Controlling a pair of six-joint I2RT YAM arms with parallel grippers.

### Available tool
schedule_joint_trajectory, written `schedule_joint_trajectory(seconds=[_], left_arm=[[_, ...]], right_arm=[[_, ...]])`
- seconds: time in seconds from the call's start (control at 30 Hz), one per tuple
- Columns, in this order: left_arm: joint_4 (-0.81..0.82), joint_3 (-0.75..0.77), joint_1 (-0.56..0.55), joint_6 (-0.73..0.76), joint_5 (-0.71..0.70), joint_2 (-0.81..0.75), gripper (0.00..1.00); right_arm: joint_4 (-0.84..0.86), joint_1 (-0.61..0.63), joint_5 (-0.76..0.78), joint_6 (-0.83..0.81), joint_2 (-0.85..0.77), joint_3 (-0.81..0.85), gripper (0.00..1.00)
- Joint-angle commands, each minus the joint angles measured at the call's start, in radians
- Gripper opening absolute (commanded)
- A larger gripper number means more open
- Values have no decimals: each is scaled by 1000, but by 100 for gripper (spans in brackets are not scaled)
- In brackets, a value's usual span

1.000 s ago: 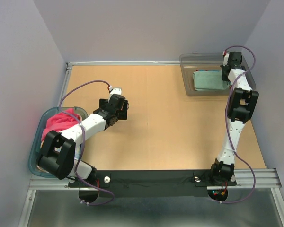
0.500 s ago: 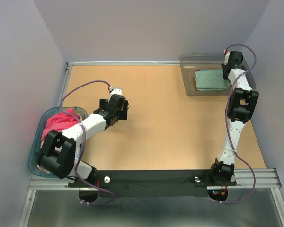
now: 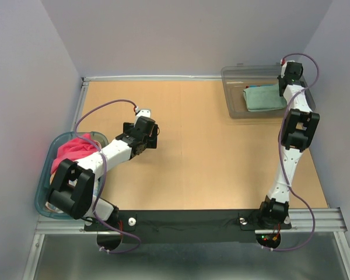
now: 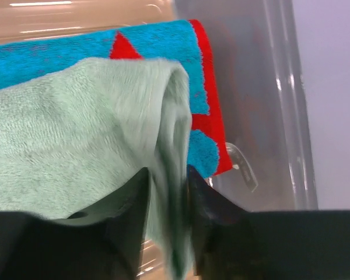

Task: Fold and stack the towels
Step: Neatly place the folded towel into the bin

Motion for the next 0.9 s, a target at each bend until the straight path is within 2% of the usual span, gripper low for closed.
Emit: schedule_joint_trajectory(seconds=[0.0, 0.03, 0.13, 0.3, 0.5, 0.7, 0.87], left_arm=[[21, 4, 3, 12, -5, 0, 98], [21, 3, 3, 12, -3, 0, 98], [23, 3, 3, 12, -3, 0, 98], [21, 6, 3, 13, -6, -5, 98], [26, 9, 3, 2, -23, -49, 98], [21, 29, 23, -37, -63, -147, 98], [-201, 141, 84, -230, -241, -204, 98]], right_arm=[[85, -23, 42, 0, 21, 53, 43], [92, -25, 50, -1, 36, 62, 55], [100, -26, 117, 23, 61, 85, 71], [112, -28, 205, 107, 21, 73, 80], [114, -14, 38, 193, -204, -91, 84], [112, 86, -105, 285, -462, -324, 94], [111, 210, -286, 433, -722, -599, 100]])
